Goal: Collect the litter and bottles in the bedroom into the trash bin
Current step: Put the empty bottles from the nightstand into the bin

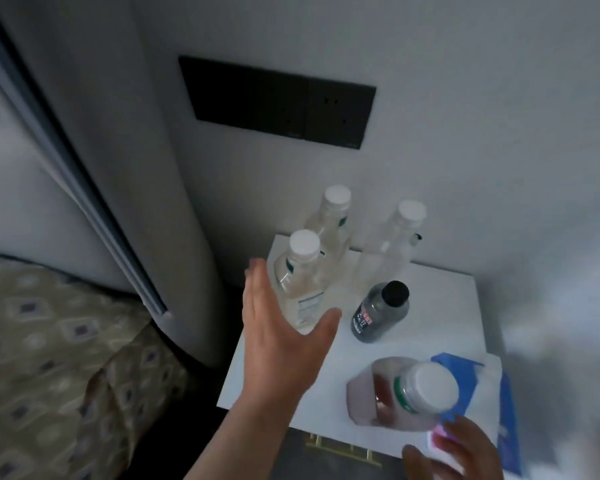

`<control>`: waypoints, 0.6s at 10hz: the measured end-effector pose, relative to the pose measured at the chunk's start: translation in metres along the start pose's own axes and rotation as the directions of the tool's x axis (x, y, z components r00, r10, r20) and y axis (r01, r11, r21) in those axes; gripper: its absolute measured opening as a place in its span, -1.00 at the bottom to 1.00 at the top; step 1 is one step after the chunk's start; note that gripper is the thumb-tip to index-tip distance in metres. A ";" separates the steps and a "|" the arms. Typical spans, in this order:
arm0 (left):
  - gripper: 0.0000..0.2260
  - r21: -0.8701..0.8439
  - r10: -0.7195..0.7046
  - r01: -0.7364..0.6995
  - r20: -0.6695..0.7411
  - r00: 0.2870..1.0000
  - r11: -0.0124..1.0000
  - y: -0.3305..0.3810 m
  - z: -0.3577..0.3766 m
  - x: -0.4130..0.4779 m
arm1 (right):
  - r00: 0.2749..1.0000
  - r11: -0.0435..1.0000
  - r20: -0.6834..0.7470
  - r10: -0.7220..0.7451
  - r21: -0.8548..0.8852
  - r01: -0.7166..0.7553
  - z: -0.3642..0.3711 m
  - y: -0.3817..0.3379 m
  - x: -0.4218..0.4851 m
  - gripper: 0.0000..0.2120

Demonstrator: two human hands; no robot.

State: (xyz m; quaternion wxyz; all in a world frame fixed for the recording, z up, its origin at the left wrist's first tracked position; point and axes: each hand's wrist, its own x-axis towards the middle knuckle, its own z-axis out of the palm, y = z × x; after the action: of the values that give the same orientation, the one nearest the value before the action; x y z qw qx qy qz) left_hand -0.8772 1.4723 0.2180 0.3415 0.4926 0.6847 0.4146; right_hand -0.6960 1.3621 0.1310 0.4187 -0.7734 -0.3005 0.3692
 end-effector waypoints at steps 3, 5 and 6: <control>-0.54 0.086 -0.066 0.055 0.137 0.988 0.995 -0.009 0.000 0.058 | 0.965 0.965 0.025 -0.262 -0.013 0.262 0.030 -0.054 -0.003 -0.23; -0.42 0.185 -0.086 0.068 0.088 0.992 0.980 -0.014 -0.027 0.037 | 0.974 0.978 0.132 -0.185 -0.077 0.196 0.024 -0.070 -0.009 -0.29; -0.42 0.145 -0.080 0.078 0.010 0.997 0.986 -0.011 -0.065 0.007 | 0.956 0.975 0.215 -0.201 -0.054 0.217 0.025 -0.081 -0.026 -0.34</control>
State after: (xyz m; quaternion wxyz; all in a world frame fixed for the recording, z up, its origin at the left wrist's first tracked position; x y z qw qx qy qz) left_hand -0.9407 1.4623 0.2349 0.3266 0.4918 0.7292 0.3462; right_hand -0.7431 1.3905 0.2000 0.3916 -0.7099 -0.4368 0.3897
